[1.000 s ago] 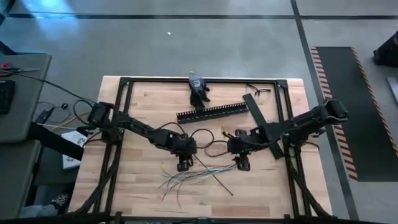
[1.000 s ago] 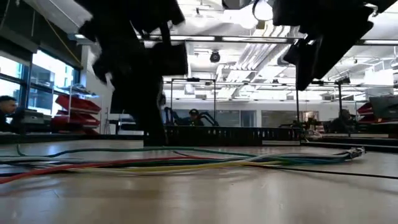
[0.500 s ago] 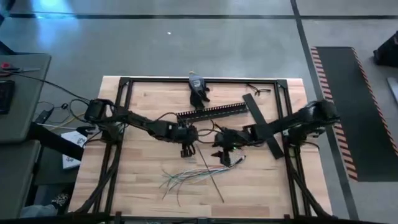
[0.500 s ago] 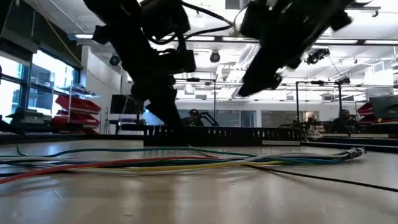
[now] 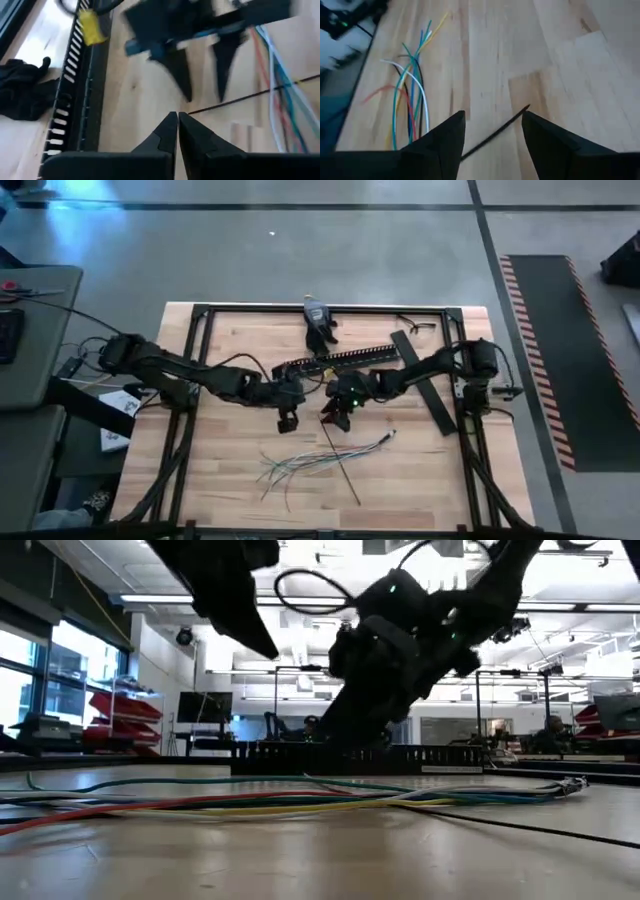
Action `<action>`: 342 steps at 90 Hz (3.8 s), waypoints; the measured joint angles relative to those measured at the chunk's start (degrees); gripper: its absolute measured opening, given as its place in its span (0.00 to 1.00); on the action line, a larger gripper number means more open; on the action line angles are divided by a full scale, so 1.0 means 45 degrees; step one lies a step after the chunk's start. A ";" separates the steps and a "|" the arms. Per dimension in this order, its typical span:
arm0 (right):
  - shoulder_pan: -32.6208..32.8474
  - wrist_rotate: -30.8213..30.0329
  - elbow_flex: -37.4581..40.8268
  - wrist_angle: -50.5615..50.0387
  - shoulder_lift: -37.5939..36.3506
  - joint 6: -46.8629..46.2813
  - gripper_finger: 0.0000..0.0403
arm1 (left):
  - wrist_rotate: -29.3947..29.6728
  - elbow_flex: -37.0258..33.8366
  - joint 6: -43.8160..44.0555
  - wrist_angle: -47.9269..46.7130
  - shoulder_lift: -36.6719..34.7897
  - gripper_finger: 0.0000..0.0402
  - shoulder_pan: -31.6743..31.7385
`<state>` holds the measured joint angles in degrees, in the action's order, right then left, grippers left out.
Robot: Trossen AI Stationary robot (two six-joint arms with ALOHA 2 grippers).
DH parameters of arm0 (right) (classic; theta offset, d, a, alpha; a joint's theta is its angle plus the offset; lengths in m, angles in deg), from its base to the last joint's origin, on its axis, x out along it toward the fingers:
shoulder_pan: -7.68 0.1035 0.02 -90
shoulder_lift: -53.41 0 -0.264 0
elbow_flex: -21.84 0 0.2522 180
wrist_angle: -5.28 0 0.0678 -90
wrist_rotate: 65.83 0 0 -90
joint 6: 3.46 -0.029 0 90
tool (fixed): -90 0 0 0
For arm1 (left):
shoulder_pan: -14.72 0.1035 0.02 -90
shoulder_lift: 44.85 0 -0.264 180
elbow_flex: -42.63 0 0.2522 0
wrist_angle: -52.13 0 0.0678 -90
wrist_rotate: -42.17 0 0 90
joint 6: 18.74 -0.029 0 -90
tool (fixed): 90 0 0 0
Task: Ziptie cables
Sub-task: Wrap the colored loose cables with the black zip tie
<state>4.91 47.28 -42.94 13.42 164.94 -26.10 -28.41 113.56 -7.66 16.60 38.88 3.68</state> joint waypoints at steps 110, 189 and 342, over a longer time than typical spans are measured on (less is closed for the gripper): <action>-0.0387 0.1895 -0.2433 -0.1081 0.1841 0.3474 0.37 | 0.0596 0.0000 0.0509 0.0022 0.0165 0.00 -0.0593; -0.1094 0.4003 -0.4133 -0.3414 0.3149 0.4780 0.37 | 0.0584 0.0000 0.0522 0.0041 0.0165 0.00 -0.0637; -0.0445 0.3669 -0.4148 -0.2440 0.3731 0.3794 0.28 | 0.0866 -0.0029 0.0842 0.0048 0.0165 0.00 -0.0894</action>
<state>2.91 63.79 -61.61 2.44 181.73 -9.02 -24.52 113.42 -3.87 16.81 39.62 -0.35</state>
